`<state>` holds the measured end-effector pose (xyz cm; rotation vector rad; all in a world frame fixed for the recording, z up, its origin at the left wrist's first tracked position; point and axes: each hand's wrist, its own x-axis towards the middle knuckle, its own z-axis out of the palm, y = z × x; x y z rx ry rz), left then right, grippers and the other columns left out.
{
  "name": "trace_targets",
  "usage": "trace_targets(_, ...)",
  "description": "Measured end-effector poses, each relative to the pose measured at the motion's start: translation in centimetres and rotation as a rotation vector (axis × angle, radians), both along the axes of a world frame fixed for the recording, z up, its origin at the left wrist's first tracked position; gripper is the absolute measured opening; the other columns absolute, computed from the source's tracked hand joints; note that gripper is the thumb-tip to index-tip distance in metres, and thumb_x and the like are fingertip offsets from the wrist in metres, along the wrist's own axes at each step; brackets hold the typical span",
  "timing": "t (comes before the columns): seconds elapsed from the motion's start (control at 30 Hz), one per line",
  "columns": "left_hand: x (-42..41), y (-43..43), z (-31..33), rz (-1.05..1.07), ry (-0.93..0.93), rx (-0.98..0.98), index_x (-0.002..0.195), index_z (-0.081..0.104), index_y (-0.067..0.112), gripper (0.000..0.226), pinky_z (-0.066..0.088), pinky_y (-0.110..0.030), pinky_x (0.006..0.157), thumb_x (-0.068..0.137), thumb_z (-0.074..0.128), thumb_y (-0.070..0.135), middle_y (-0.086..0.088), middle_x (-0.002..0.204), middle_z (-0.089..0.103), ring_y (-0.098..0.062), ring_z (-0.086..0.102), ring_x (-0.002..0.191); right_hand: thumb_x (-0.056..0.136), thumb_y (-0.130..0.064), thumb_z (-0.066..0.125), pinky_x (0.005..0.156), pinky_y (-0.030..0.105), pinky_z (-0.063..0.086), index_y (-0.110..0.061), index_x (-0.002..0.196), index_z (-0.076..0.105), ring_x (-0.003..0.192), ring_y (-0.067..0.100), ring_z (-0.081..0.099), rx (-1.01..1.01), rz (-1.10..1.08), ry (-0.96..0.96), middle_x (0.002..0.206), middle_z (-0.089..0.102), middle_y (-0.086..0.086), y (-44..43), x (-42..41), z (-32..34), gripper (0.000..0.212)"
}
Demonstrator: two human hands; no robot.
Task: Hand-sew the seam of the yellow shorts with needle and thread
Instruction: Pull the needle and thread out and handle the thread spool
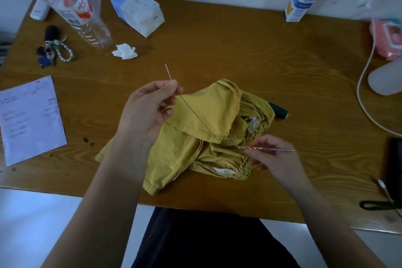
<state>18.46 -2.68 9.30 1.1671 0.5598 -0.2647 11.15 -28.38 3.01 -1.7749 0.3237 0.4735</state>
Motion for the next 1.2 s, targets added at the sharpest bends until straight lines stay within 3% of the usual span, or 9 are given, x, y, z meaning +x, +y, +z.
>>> trace_targets(0.07,0.0,-0.1,0.0,0.000,0.011,0.001,0.062,0.071,0.020,0.018,0.041,-0.016,0.045,0.078,0.069,0.013,0.001,0.070,0.071,-0.004,0.055,0.055,0.067,-0.030,0.075,0.047,0.021,0.048,-0.015,0.080,0.066,0.058,0.012,0.066,-0.057,-0.026,0.029,0.069,0.070,0.001,0.3,0.0,-0.4,0.021)
trace_targets(0.2,-0.1,-0.1,-0.2,-0.013,0.025,0.005,0.066,0.071,0.020,0.016,0.041,-0.016,0.044,0.079,0.068,0.012,0.001,0.071,0.071,-0.004,0.055,0.056,0.076,-0.030,0.075,0.058,0.033,0.052,-0.021,0.075,0.066,0.061,0.011,0.065,-0.441,0.134,0.026,0.065,0.069,-0.004,-0.6,0.5,-1.4,0.012)
trace_targets(0.33,-0.1,-0.3,-0.5,-0.031,0.034,0.010,0.065,0.072,0.021,0.016,0.042,-0.016,0.045,0.079,0.068,0.013,0.001,0.072,0.071,-0.004,0.055,0.057,0.077,-0.046,0.070,0.050,0.027,0.047,-0.025,0.075,0.060,0.058,0.010,0.059,-0.723,0.294,-0.019,0.067,0.064,-0.006,-1.4,1.2,-1.9,0.024)
trace_targets(0.43,0.0,-0.4,-0.6,-0.036,0.044,0.013,0.063,0.073,0.021,0.018,0.042,-0.015,0.045,0.078,0.068,0.014,0.001,0.072,0.071,-0.004,0.055,0.057,0.078,-0.047,0.069,0.052,0.025,0.048,-0.025,0.080,0.060,0.060,0.009,0.058,-0.783,0.297,-0.041,0.069,0.063,-0.006,-1.0,1.7,-2.3,0.024)
trace_targets(0.63,-0.1,-0.8,-0.7,-0.055,0.054,0.019,0.064,0.073,0.021,0.019,0.042,-0.015,0.046,0.080,0.067,0.013,0.002,0.073,0.071,-0.004,0.055,0.057,0.086,-0.028,0.064,0.055,0.029,0.045,-0.012,0.093,0.060,0.064,0.017,0.058,-0.814,0.217,-0.116,0.071,0.060,-0.001,0.6,2.1,-4.0,0.018)
trace_targets(0.77,0.0,-1.0,-0.6,-0.048,0.057,0.019,0.067,0.071,0.020,0.017,0.042,-0.015,0.046,0.081,0.067,0.012,0.001,0.072,0.071,-0.004,0.054,0.057,0.087,-0.018,0.064,0.060,0.032,0.048,-0.008,0.097,0.059,0.071,0.023,0.061,-0.783,0.167,-0.169,0.084,0.067,0.006,0.5,1.8,-3.7,0.015)
trace_targets(0.87,0.1,-0.7,-0.4,-0.031,0.048,0.013,0.069,0.070,0.019,0.013,0.042,-0.015,0.046,0.080,0.067,0.012,0.000,0.073,0.071,-0.005,0.054,0.058,0.088,-0.017,0.062,0.060,0.034,0.050,-0.010,0.096,0.058,0.066,0.017,0.062,-0.681,0.166,-0.216,0.083,0.066,0.000,0.2,1.5,-2.5,0.011)
trace_targets(1.03,0.7,0.1,0.4,0.008,-0.018,-0.025,0.063,0.071,0.021,0.020,0.041,-0.016,0.045,0.080,0.066,0.012,0.000,0.071,0.070,-0.005,0.054,0.056,0.095,-0.024,0.049,0.050,0.016,0.046,-0.026,0.093,0.052,0.053,0.000,0.054,-0.257,0.277,0.045,0.074,0.058,-0.004,1.6,0.4,-0.3,0.004)
trace_targets(1.2,1.0,0.2,0.7,0.024,-0.056,-0.022,0.058,0.071,0.021,0.024,0.040,-0.016,0.046,0.080,0.066,0.012,0.001,0.067,0.070,-0.004,0.053,0.054,0.089,-0.036,0.049,0.054,0.017,0.043,-0.017,0.101,0.053,0.057,0.005,0.051,0.223,0.242,0.277,0.072,0.057,-0.005,2.9,-1.5,1.5,0.023)
